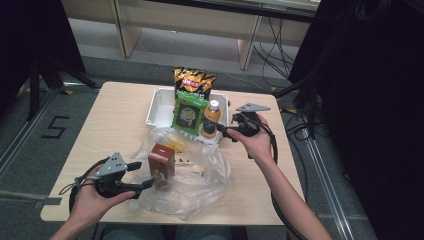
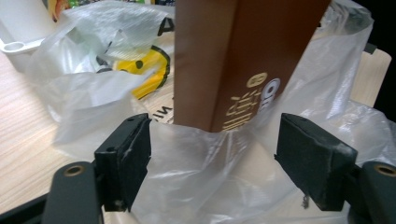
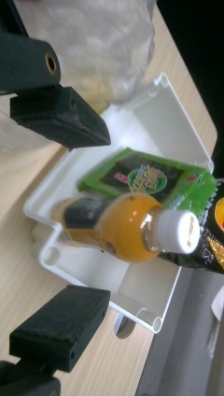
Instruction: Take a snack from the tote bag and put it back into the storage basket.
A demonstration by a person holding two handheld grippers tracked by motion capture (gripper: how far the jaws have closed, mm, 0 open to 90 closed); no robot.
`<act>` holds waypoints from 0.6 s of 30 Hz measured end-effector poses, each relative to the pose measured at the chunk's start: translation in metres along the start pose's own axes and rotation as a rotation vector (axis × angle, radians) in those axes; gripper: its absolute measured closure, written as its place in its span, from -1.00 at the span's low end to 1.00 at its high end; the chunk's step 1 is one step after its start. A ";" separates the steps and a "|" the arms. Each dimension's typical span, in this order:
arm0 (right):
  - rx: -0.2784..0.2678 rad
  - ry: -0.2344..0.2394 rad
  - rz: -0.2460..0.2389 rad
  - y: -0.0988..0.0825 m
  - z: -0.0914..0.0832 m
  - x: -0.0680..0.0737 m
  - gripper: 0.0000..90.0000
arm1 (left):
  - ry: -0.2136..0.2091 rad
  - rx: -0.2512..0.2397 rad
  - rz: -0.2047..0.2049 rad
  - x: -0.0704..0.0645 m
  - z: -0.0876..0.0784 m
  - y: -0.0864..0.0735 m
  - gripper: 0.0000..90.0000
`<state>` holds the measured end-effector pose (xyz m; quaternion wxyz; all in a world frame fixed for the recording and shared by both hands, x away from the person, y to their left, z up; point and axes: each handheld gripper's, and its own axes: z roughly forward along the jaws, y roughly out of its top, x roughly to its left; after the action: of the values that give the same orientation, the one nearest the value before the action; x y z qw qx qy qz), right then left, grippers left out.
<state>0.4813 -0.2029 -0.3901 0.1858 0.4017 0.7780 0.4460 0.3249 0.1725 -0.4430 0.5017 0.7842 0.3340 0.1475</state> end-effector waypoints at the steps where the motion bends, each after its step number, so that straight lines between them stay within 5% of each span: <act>1: -0.001 -0.001 -0.010 -0.003 -0.006 0.002 -0.48 | 0.003 -0.005 -0.003 -0.002 0.000 0.000 -0.45; 7: -0.040 -0.033 -0.017 -0.027 -0.032 0.011 -0.45 | 0.019 -0.056 -0.031 -0.013 -0.003 0.001 -0.52; 11: -0.031 -0.037 0.033 -0.042 -0.041 0.017 -0.39 | 0.049 -0.075 -0.027 -0.016 -0.004 0.003 -0.56; 15: -0.089 -0.078 0.020 -0.050 -0.049 0.016 -0.39 | 0.057 -0.087 -0.045 -0.017 -0.003 0.003 -0.57; 16: -0.084 -0.083 0.050 -0.050 -0.051 0.019 -0.38 | 0.058 -0.083 -0.054 -0.018 -0.002 0.003 -0.57; 18: -0.116 -0.090 0.005 -0.051 -0.052 0.015 -0.34 | 0.048 -0.086 -0.052 -0.019 -0.001 0.003 -0.57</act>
<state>0.4156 -0.2333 -0.4041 0.2423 0.4119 0.7406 0.4724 0.3119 0.1595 -0.4376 0.5303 0.7493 0.3595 0.1676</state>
